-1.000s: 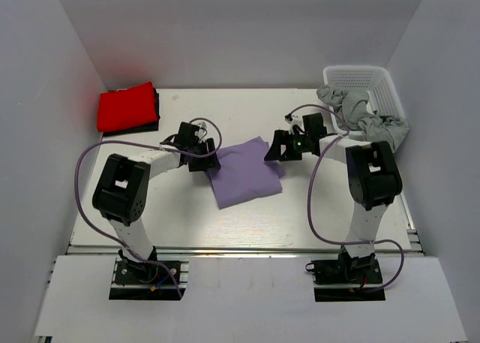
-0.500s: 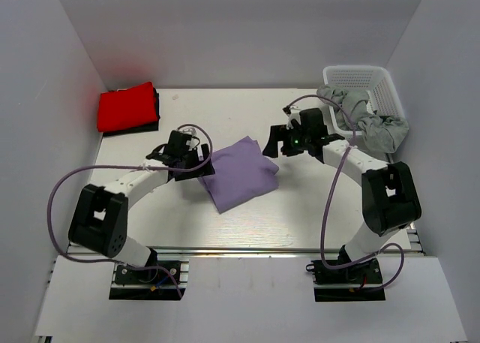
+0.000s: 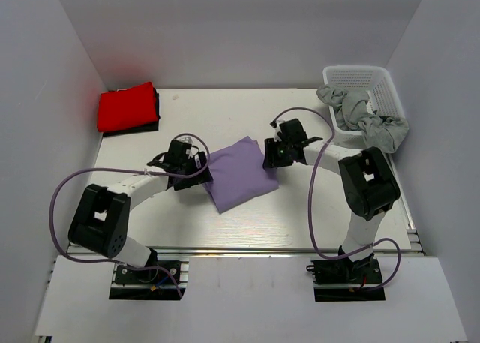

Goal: Fold and stack the t-shirts
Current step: Put the neatly folded tshirt into the corner of the board with the left arm

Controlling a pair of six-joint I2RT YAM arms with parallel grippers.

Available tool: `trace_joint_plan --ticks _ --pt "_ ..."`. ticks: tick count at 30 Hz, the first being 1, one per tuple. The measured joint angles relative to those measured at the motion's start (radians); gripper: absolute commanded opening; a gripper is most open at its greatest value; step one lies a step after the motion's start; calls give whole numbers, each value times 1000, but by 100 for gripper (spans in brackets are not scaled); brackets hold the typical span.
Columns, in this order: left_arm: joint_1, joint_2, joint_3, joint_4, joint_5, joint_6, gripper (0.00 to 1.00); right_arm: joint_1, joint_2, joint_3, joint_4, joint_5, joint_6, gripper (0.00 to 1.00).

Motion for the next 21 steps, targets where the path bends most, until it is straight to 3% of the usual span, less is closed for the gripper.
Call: trace_joint_plan --ticks 2,3,5,10,15,21 --pt "0 33 -18 18 11 -7 99 0 2 5 2 8 11 29" --pt "0 50 -21 32 16 -9 99 1 2 6 1 11 12 12" --pt "0 58 -18 73 25 -20 99 6 2 7 3 20 17 1" --pt "0 101 -9 153 40 -35 99 26 -10 7 2 18 20 0" --pt "0 156 26 217 55 -44 99 29 -50 4 21 -106 24 0" --pt "0 189 44 253 58 -53 88 23 -103 -31 111 -292 66 0"
